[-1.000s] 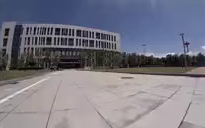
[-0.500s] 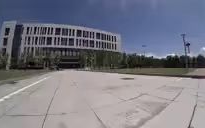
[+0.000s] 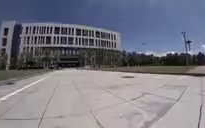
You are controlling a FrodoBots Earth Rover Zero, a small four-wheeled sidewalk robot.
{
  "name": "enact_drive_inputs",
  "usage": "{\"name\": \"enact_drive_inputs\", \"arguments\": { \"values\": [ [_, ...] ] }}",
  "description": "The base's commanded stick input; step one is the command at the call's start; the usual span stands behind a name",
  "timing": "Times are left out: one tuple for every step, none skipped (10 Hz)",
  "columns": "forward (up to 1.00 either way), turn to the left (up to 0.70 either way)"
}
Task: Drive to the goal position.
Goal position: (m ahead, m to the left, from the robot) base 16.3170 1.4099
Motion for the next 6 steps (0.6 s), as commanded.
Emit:
{"name": "enact_drive_inputs", "arguments": {
  "values": [
    [0.27,0.00],
    [0.27,0.00],
    [0.27,0.00],
    [0.27,0.00],
    [0.27,0.00],
    [0.27,0.00]
  ]
}}
